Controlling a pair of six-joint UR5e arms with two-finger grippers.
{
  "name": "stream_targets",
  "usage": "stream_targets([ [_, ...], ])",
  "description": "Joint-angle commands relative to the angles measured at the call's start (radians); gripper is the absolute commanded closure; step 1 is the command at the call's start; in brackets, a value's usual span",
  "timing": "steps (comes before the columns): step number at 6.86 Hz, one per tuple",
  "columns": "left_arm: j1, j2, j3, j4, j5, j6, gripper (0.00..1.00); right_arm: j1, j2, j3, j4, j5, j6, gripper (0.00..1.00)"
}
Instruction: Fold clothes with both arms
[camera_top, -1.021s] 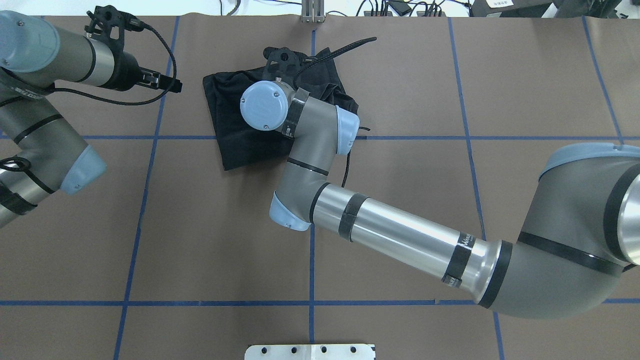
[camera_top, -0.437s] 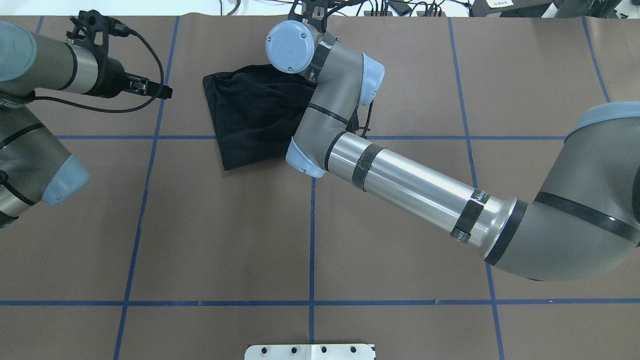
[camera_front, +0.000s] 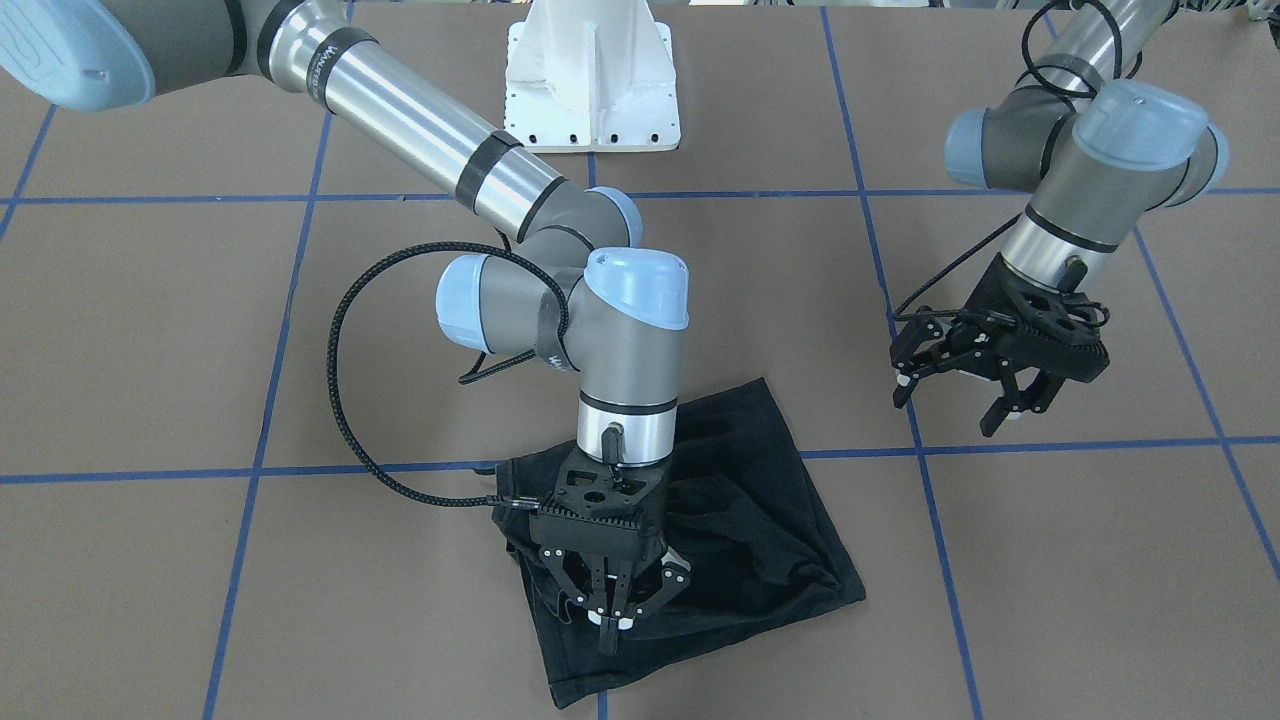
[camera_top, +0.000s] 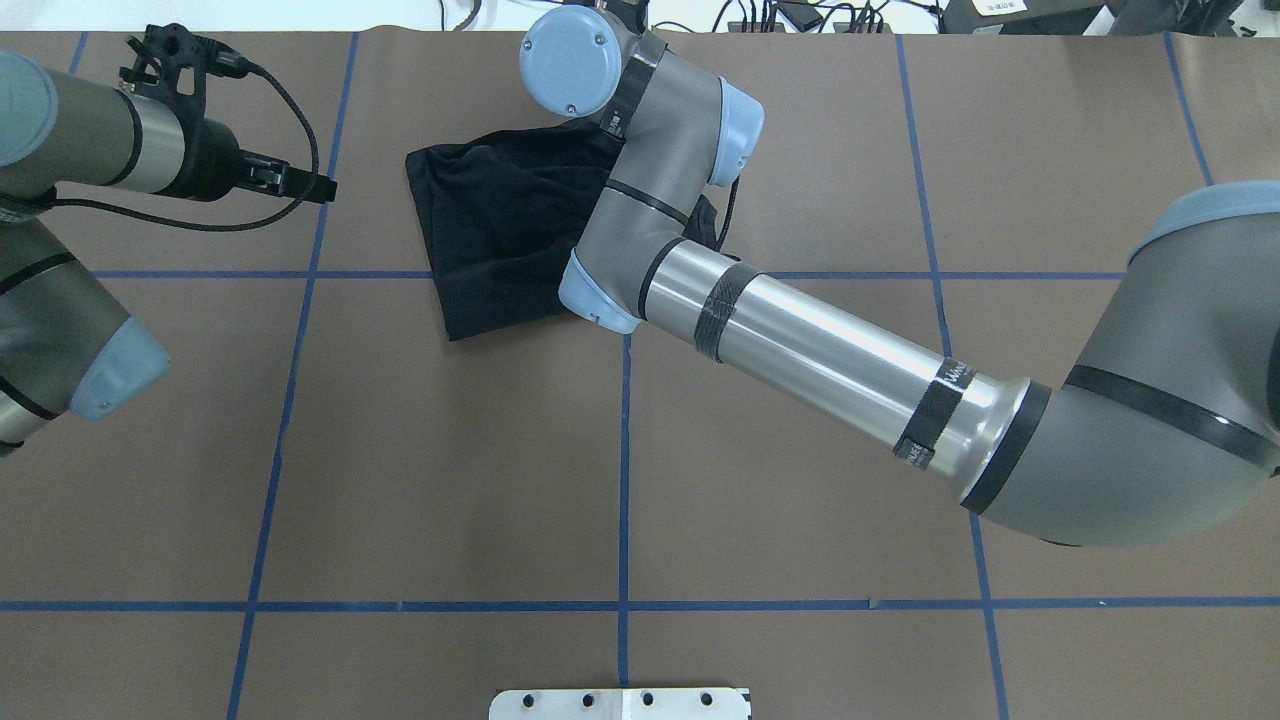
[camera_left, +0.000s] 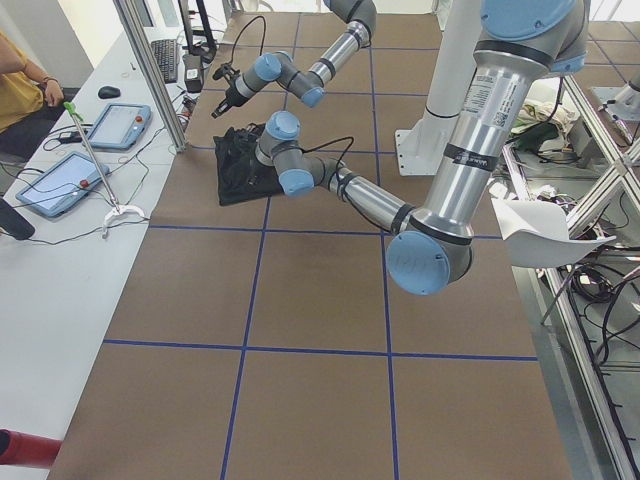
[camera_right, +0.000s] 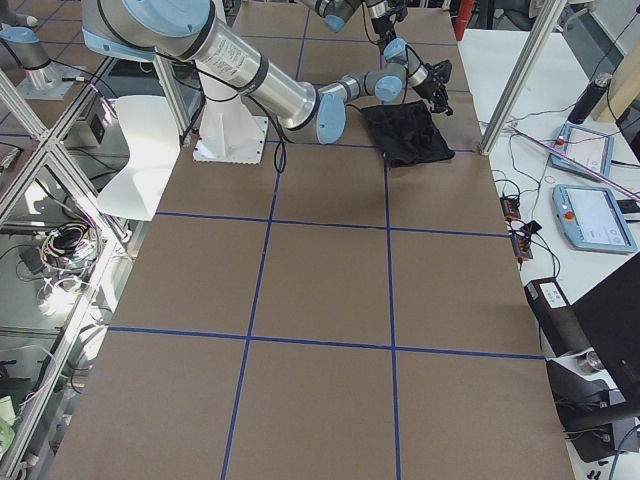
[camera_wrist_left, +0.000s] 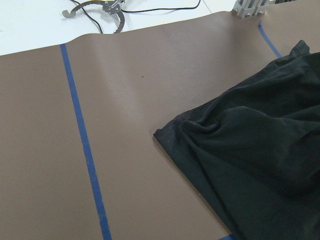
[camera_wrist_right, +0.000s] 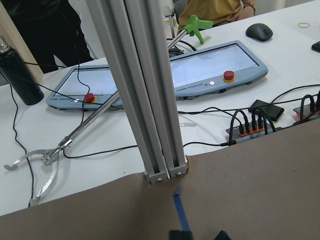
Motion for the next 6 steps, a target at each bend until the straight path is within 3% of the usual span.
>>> stream_targets([
  [1,0.0,0.001,0.0,0.003,0.0,0.0,0.0,0.003,-0.051,0.081,-0.025,0.083,-0.071,1.0],
  [2,0.0,-0.001,0.001,0.003,0.0,0.0,0.0,0.003,-0.121,0.181,-0.085,0.139,-0.143,1.0],
  [3,0.0,-0.001,0.001,0.003,0.002,0.0,0.0,0.003,-0.131,0.223,-0.147,0.152,-0.145,0.91],
  [4,0.0,-0.001,0.004,0.003,0.002,0.0,0.0,0.001,-0.198,0.339,-0.218,0.186,-0.148,0.22],
  [5,0.0,-0.002,0.008,0.003,0.002,0.0,0.0,-0.002,-0.306,0.485,-0.26,0.187,-0.154,0.19],
  [6,0.0,-0.002,0.008,0.003,0.002,0.0,0.0,-0.041,-0.365,0.518,-0.251,0.181,-0.147,0.07],
])
